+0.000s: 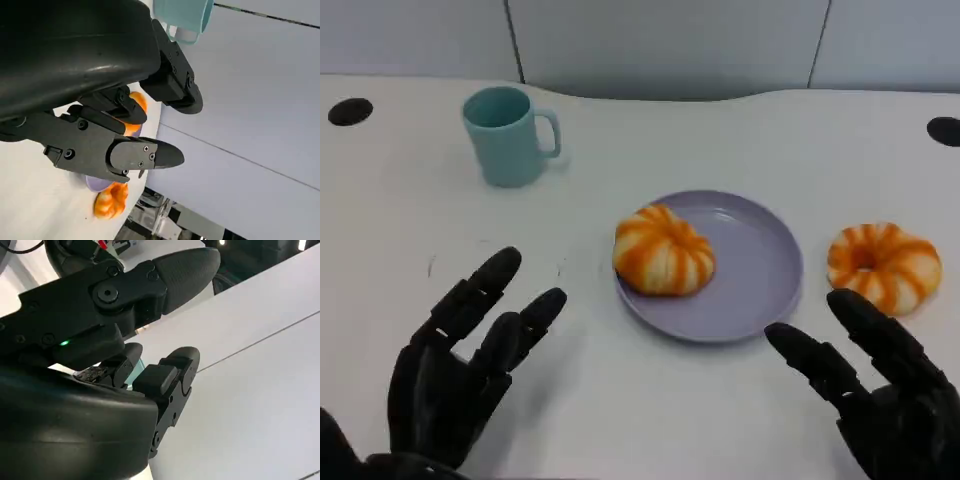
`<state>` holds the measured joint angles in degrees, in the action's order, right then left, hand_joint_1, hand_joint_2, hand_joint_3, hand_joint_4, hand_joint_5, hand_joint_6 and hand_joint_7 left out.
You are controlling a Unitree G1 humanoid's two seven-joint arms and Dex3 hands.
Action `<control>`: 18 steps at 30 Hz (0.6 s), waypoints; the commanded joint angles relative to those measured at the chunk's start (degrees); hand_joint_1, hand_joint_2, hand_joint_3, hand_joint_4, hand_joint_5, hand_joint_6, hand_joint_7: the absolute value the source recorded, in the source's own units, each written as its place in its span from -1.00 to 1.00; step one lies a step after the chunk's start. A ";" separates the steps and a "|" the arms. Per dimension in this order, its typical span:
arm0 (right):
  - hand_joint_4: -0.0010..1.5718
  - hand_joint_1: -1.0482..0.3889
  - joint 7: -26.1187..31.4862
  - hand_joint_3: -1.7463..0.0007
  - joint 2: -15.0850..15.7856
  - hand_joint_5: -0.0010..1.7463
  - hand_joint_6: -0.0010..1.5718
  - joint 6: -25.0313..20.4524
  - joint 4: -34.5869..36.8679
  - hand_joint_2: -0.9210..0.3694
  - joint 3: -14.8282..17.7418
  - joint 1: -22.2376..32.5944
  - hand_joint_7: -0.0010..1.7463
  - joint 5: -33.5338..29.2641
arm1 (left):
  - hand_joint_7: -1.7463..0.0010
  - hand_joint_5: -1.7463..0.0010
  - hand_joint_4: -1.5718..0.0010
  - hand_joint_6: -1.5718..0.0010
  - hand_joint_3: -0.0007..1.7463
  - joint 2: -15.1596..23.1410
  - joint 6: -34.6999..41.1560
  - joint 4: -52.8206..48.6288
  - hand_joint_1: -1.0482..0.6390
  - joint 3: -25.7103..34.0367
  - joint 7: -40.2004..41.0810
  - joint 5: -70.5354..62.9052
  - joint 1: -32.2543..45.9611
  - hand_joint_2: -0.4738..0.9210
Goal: Grasp the bread from the table and place it into the plate.
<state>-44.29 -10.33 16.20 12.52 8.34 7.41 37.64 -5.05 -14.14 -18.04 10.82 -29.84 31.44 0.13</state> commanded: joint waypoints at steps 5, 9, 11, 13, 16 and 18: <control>-0.18 -0.35 0.07 0.92 2.35 -0.63 -0.06 -2.71 -3.75 -1.00 1.54 2.16 -1.00 1.20 | 0.98 0.96 0.04 0.16 -0.59 -0.67 0.73 0.44 -0.21 -0.96 -3.03 0.09 3.50 1.00; -0.17 -0.36 0.20 0.93 2.58 -0.64 -0.06 -3.49 -4.42 -1.00 1.75 2.54 -1.00 1.37 | 0.98 0.96 0.04 0.15 -0.60 -1.07 0.67 0.56 -0.20 -1.09 -3.04 -0.06 4.02 1.00; -0.17 -0.36 0.19 0.93 2.68 -0.64 -0.06 -3.32 -4.48 -1.00 1.78 2.65 -1.00 1.12 | 0.98 0.95 0.03 0.15 -0.60 -1.41 0.20 0.44 -0.21 -1.23 -2.59 -0.59 4.23 1.00; -0.18 -0.37 0.16 0.92 2.78 -0.64 -0.06 -3.04 -4.49 -1.00 1.82 2.76 -1.00 0.76 | 0.98 0.94 0.01 0.13 -0.60 -1.83 -0.40 0.24 -0.21 -1.37 -2.05 -1.27 4.47 1.00; -0.18 -0.36 0.45 0.90 2.30 -0.64 -0.06 -2.66 -4.75 -1.00 1.58 2.88 -1.00 0.40 | 0.98 0.94 0.00 0.14 -0.59 -1.80 -0.36 -0.17 -0.20 -1.03 -2.42 -1.34 4.04 1.00; -0.16 -0.36 0.93 0.91 1.61 -0.64 -0.06 -2.50 -4.72 -1.00 1.32 2.87 -0.99 0.23 | 0.98 0.94 -0.01 0.12 -0.59 -1.52 0.34 -0.54 -0.20 -0.54 -2.57 -0.93 3.34 1.00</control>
<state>-44.14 -8.51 12.94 8.74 9.39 9.84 38.14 -7.19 -13.82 -18.13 9.35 -32.29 30.21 3.99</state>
